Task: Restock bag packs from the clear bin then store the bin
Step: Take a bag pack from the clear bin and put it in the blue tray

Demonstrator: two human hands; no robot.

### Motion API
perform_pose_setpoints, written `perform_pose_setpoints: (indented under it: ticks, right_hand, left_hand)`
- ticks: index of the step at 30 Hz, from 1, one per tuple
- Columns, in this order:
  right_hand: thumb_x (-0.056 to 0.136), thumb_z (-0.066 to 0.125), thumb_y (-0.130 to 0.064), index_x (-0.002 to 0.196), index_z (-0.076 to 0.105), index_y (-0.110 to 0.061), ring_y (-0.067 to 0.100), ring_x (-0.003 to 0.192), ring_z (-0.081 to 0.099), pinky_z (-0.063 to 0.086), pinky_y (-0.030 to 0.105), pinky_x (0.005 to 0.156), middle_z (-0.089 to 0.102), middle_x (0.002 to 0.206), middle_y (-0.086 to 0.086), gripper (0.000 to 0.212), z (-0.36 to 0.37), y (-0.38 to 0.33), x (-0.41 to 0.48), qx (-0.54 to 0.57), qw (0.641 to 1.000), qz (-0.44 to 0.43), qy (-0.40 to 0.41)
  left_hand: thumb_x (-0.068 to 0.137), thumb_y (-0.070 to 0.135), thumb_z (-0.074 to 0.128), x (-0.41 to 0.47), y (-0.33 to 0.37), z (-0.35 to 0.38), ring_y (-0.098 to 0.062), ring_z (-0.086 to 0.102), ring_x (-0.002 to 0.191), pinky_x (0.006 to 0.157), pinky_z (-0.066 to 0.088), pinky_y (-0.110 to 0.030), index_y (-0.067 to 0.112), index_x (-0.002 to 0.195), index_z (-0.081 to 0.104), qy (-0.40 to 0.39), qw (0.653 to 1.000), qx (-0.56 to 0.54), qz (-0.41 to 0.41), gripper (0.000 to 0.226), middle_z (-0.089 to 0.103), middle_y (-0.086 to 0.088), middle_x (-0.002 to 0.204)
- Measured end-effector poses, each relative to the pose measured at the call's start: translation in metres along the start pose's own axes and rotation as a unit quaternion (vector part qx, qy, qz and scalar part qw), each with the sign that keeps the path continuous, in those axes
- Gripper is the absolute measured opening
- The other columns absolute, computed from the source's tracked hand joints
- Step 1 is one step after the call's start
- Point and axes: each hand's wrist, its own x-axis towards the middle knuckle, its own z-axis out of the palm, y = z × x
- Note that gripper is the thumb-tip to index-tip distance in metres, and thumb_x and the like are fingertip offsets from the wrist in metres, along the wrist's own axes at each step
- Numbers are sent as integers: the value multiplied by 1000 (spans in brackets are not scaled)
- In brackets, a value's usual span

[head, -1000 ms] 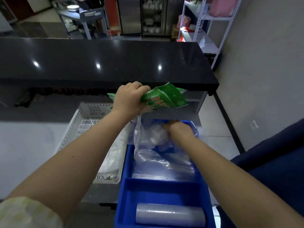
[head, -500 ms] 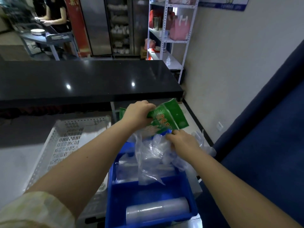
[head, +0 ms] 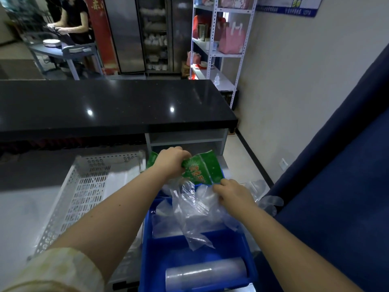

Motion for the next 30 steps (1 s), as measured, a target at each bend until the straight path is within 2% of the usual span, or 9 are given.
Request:
perform_pose_setpoints:
  ticks: [5, 10, 12, 15, 19, 23, 25, 28, 30]
  right_hand:
    - [81, 57, -11, 116, 58, -22, 29, 94, 51, 39, 33, 63, 56, 102, 7, 37, 9, -4, 3, -2, 1000, -3, -17]
    - [83, 54, -11, 119, 56, -21, 28, 96, 50, 41, 34, 65, 55, 104, 7, 37, 15, -2, 5, -6, 1000, -5, -18]
    - [83, 54, -9, 119, 57, -19, 29, 96, 50, 42, 36, 65, 56, 103, 8, 38, 16, -1, 8, 0, 1000, -1, -11]
    - [83, 54, -9, 117, 58, -18, 29, 96, 50, 42, 36, 65, 56, 104, 8, 36, 17, -2, 12, 1, 1000, 3, -3]
    - [83, 55, -7, 114, 61, -14, 32, 94, 51, 44, 38, 64, 58, 101, 11, 33, 15, -4, 17, 20, 999, 13, 22]
    - [87, 53, -10, 117, 60, -16, 28, 97, 50, 44, 35, 69, 59, 106, 8, 31, 7, -4, 28, 26, 998, 25, 50]
    - [87, 53, -11, 117, 60, -16, 29, 100, 50, 43, 35, 69, 58, 107, 9, 31, 0, -5, 40, 22, 998, 26, 54]
    - [86, 55, -10, 115, 60, -15, 32, 102, 50, 36, 32, 69, 57, 110, 11, 30, -7, -8, 64, 14, 998, 16, 62]
    - [84, 57, -12, 114, 60, -17, 31, 104, 49, 30, 30, 69, 55, 111, 10, 31, -7, -10, 80, 4, 999, 18, 51]
  left_hand:
    - [79, 32, 71, 0, 3, 19, -26, 49, 114, 93, 33, -42, 31, 129, 50, -2, 996, 81, 27, 53, 56, 0, 122]
    - [83, 49, 63, -8, -16, 34, -25, 50, 115, 96, 29, -43, 32, 130, 47, 40, 993, 104, 36, 52, 57, 2, 125]
    - [84, 41, 63, -16, -31, 36, -24, 48, 119, 97, 30, -43, 33, 135, 44, 50, 993, 99, 33, 55, 54, 3, 133]
    - [81, 26, 66, -25, -49, 36, -22, 44, 125, 100, 30, -43, 34, 141, 35, 17, 993, 118, 13, 68, 46, 5, 142]
    - [83, 24, 65, -25, -53, 41, -21, 43, 126, 100, 31, -42, 35, 140, 34, 4, 995, 100, -28, 66, 45, 6, 141]
    - [87, 22, 64, -14, -48, 29, -22, 38, 130, 104, 28, -47, 35, 139, 39, 13, 997, 59, -43, 60, 43, 5, 144]
    - [90, 29, 61, -12, -50, 14, -23, 41, 127, 101, 33, -46, 33, 135, 47, 70, 996, 7, -46, 47, 49, 3, 140]
    - [88, 32, 64, -21, -63, -6, -21, 55, 105, 87, 45, -38, 25, 118, 63, 164, 975, -138, -54, 30, 63, 2, 113]
    - [88, 26, 65, -37, -74, -8, -14, 57, 92, 79, 45, -30, 23, 110, 67, 169, 959, -216, -65, 22, 61, 5, 99]
